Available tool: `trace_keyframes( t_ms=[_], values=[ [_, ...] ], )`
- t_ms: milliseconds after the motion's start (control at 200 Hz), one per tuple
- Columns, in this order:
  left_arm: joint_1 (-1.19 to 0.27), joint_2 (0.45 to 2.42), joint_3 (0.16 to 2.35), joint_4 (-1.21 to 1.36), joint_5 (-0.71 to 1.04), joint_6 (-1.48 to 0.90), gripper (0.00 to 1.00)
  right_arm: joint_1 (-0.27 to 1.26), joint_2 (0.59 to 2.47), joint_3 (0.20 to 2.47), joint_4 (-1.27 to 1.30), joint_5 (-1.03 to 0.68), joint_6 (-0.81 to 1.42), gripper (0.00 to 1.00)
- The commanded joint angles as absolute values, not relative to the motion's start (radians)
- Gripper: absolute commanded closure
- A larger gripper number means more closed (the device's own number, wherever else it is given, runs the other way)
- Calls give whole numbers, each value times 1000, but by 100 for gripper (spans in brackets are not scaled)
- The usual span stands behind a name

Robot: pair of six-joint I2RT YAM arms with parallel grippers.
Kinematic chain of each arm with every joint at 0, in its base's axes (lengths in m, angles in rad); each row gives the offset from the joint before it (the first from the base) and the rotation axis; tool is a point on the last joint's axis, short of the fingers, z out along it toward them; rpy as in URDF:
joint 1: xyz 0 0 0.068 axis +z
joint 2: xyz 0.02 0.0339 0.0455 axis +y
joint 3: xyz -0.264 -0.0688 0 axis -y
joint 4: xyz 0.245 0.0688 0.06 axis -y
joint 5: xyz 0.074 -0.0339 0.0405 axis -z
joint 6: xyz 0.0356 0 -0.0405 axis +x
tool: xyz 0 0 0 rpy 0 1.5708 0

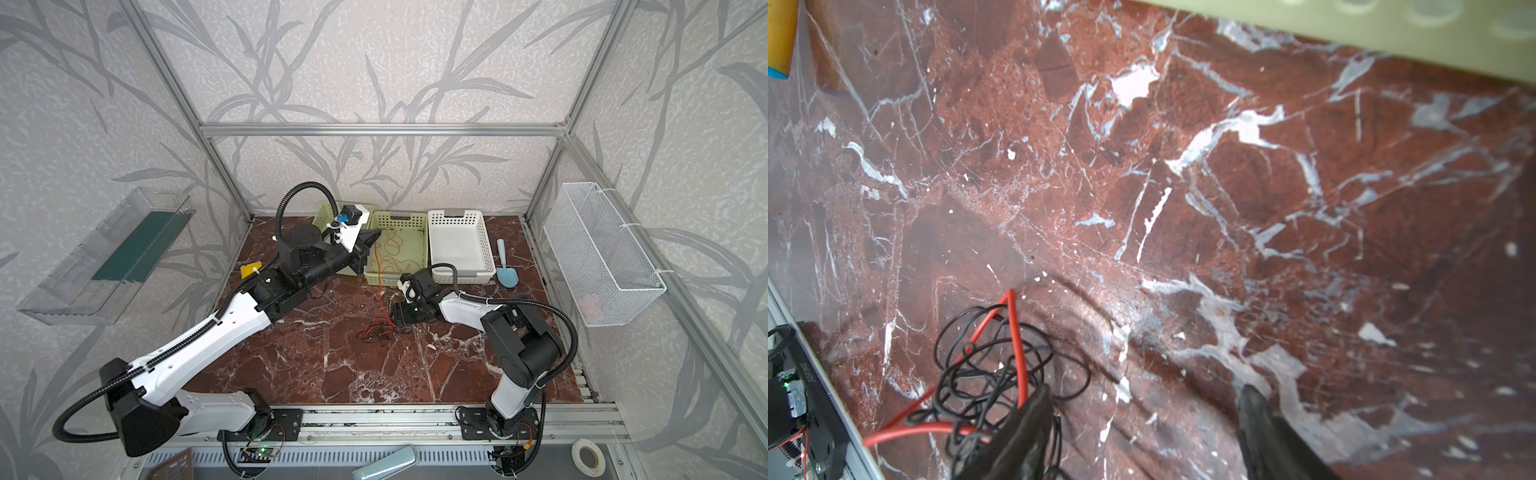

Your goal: Untangle the cables

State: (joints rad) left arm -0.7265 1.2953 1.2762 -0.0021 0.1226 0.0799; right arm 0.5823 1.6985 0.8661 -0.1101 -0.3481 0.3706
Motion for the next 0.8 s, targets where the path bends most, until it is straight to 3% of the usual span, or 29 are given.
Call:
trace_keyframes(
  t_ms=[0, 350, 795],
  values=[
    [-732, 1280, 1336, -15, 103, 134, 100, 584, 1701, 845, -101, -334, 371, 31],
    [-730, 1319, 1472, -52, 89, 190, 100, 580, 1713, 826, -95, -321, 369, 30],
    [-732, 1286, 1477, -51, 99, 183, 100, 517, 1267, 693, -36, -202, 198, 16]
  ],
)
